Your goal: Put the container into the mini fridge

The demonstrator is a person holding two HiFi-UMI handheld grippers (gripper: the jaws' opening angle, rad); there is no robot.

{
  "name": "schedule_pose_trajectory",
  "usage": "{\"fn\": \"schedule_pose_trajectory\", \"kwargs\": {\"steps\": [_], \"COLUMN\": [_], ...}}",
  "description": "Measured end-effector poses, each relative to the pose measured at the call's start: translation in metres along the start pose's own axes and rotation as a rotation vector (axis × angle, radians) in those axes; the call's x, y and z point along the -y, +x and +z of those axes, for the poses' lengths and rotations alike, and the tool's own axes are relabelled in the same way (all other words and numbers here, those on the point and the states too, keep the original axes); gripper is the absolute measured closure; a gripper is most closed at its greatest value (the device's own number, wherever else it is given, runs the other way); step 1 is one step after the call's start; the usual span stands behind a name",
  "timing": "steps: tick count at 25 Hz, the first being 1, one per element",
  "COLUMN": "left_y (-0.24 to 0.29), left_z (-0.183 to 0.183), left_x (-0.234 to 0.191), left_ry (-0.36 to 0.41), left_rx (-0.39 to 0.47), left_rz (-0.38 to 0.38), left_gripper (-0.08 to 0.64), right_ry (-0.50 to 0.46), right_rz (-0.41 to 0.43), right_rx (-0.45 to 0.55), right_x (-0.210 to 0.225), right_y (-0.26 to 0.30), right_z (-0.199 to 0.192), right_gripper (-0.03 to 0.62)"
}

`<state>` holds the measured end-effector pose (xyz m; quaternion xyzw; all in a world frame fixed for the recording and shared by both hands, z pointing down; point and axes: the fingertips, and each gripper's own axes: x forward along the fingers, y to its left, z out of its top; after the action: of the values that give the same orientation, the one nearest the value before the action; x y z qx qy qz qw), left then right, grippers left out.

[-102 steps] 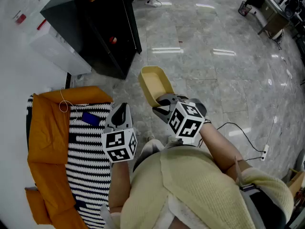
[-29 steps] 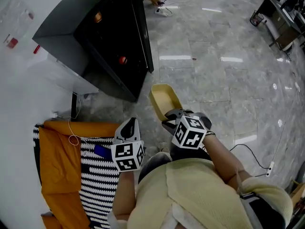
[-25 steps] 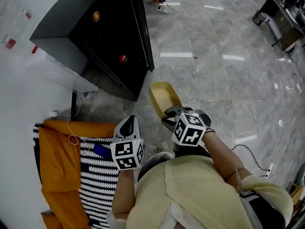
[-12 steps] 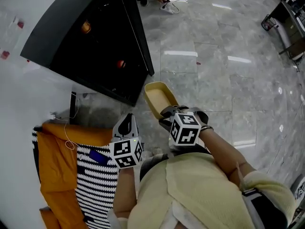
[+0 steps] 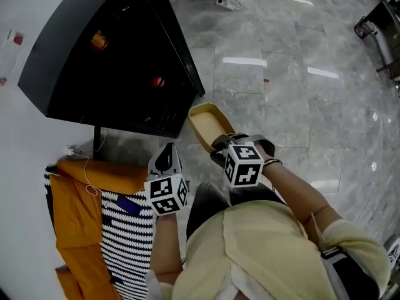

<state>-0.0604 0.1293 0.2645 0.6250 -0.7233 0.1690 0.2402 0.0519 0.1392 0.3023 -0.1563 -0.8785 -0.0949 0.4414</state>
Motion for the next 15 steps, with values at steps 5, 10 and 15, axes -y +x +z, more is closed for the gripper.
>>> {"fn": "schedule_pose_trajectory", "kwargs": {"steps": [5,10,15], "left_y": [0.022,0.055,0.083], "left_z": [-0.005,-0.015,-0.025], "left_x": [0.002,0.003,-0.006], "left_ry": [-0.005,-0.003,0.007], "left_rx": [-0.016,-0.043,-0.067], "left_rz": [0.000,-0.037,-0.074], "left_gripper": [0.525,0.525,0.525], "right_ry": [0.014,0.032,0.061], "right_rz": [0.025,0.029,0.019], "right_rx": [-0.016,-0.021,-0.026], "right_x": [0.009,0.024,0.045], "right_y": [0.011,0.025,0.043], "right_z": [-0.014,-0.018,-0.017], "right_gripper": [0.523,0.523,0.523]}}
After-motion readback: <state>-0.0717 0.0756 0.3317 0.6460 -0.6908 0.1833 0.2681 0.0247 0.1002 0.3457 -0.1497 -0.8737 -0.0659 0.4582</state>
